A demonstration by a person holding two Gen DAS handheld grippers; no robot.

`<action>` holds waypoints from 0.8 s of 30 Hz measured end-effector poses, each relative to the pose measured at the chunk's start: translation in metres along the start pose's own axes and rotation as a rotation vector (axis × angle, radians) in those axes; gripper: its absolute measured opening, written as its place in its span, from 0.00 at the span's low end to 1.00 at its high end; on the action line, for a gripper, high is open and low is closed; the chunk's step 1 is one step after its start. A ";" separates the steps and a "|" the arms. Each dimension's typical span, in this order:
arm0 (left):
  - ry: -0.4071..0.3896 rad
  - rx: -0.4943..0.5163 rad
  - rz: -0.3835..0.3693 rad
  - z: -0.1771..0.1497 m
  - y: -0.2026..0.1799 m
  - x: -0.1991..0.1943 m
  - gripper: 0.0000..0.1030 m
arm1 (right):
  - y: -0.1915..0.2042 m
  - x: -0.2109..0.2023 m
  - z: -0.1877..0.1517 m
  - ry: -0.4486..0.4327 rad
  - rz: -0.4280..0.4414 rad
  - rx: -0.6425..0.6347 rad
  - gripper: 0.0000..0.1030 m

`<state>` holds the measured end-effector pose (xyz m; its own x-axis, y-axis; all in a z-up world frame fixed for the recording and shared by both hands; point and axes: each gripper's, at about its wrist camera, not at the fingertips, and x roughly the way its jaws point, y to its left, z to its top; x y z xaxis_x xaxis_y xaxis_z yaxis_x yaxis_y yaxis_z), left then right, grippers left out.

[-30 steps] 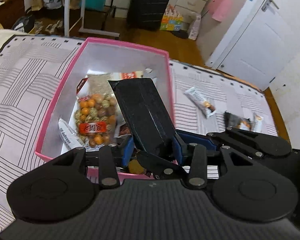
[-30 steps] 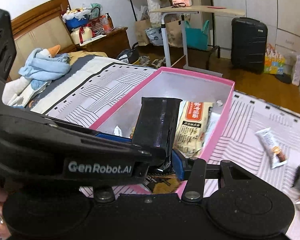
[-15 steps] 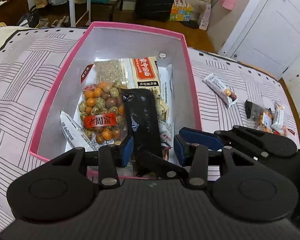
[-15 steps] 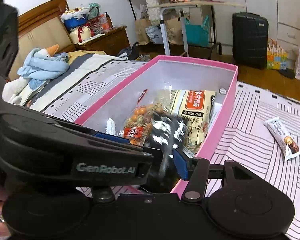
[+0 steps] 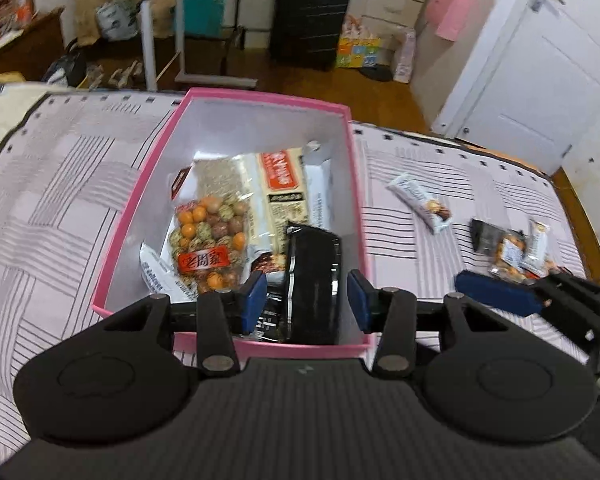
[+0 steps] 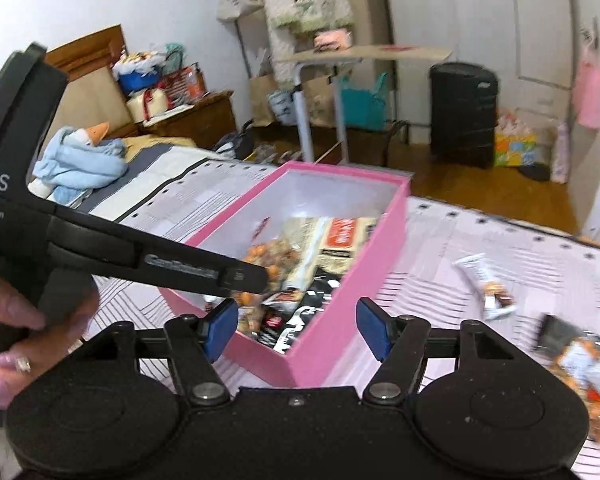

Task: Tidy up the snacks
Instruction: 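Lower the black pouch into the box and open the left tool, then move the left tool to the white wafer packet on the bed and grasp it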

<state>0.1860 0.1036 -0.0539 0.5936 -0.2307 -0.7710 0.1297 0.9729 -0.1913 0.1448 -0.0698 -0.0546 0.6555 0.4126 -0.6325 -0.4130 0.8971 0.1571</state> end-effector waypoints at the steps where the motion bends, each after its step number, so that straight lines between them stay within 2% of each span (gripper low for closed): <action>1: -0.008 0.017 -0.001 0.000 -0.004 -0.006 0.42 | -0.004 -0.011 -0.001 -0.010 -0.009 0.001 0.68; 4: -0.027 0.052 -0.012 -0.001 -0.015 -0.022 0.44 | -0.017 -0.040 -0.002 -0.035 -0.054 -0.008 0.71; 6: -0.030 0.066 -0.029 -0.001 -0.021 -0.030 0.44 | -0.026 -0.057 -0.002 -0.048 -0.089 -0.011 0.78; 12: -0.023 0.094 -0.077 0.002 -0.050 -0.038 0.44 | -0.064 -0.092 -0.004 -0.082 -0.188 0.019 0.80; 17: 0.009 0.037 -0.116 0.005 -0.077 -0.027 0.54 | -0.099 -0.104 -0.002 -0.085 -0.198 0.062 0.80; 24: 0.013 0.084 -0.127 0.009 -0.125 -0.014 0.60 | -0.141 -0.107 0.002 -0.064 -0.268 0.137 0.80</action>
<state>0.1688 -0.0151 -0.0138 0.5580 -0.3515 -0.7517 0.2695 0.9335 -0.2364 0.1337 -0.2403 -0.0076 0.7698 0.1637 -0.6169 -0.1339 0.9865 0.0947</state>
